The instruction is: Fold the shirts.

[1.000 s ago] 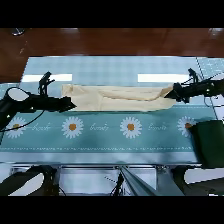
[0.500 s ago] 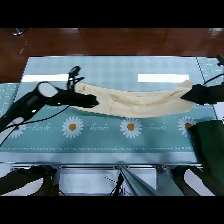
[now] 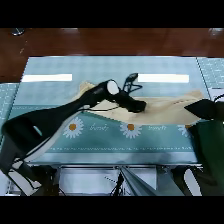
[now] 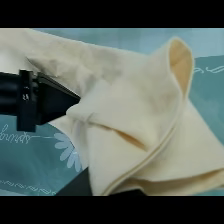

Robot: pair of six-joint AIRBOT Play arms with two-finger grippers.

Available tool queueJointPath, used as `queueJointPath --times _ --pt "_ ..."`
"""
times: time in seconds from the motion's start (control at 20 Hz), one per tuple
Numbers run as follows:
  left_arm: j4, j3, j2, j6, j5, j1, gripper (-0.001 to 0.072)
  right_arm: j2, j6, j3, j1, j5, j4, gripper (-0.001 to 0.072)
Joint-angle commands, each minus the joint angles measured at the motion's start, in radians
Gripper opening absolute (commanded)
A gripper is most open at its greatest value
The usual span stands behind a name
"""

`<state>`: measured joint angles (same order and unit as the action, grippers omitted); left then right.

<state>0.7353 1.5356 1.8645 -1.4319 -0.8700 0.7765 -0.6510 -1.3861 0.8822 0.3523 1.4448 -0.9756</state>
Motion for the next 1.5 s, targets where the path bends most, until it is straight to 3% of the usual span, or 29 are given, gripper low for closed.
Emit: queueJointPath --times 0.0,0.2,0.5,0.7,1.0,1.2,1.45 --pt "-0.077 0.116 0.116 -0.031 -0.034 0.115 0.0023 0.019 -0.008 -0.005 -0.001 0.003 0.002 0.0023" --pt "-0.098 0.118 0.134 -0.017 -0.128 0.118 0.0024 0.019 -0.004 -0.005 -0.001 -0.009 0.002 0.0023" --pt "-0.093 0.153 0.014 0.016 -0.3 -0.241 0.0024 0.009 0.003 -0.005 -0.032 -0.02 0.07 0.0023" --pt "0.022 0.076 -0.244 0.026 -0.298 -0.519 0.0024 -0.083 -0.031 0.051 -0.208 -0.08 0.077 0.0023" --pt "0.061 -0.392 -0.861 0.115 -0.216 -0.802 0.0025 -0.451 -0.059 0.298 -0.568 -0.228 0.077 0.0023" --pt "0.058 -0.73 -1.212 0.114 -0.154 -0.833 0.0025 -0.776 -0.062 0.516 -0.776 -0.266 0.077 0.0023" --pt "0.058 -0.943 -1.391 0.059 -0.156 -0.832 0.0025 -1.048 -0.057 0.686 -0.861 -0.352 0.089 0.0023"
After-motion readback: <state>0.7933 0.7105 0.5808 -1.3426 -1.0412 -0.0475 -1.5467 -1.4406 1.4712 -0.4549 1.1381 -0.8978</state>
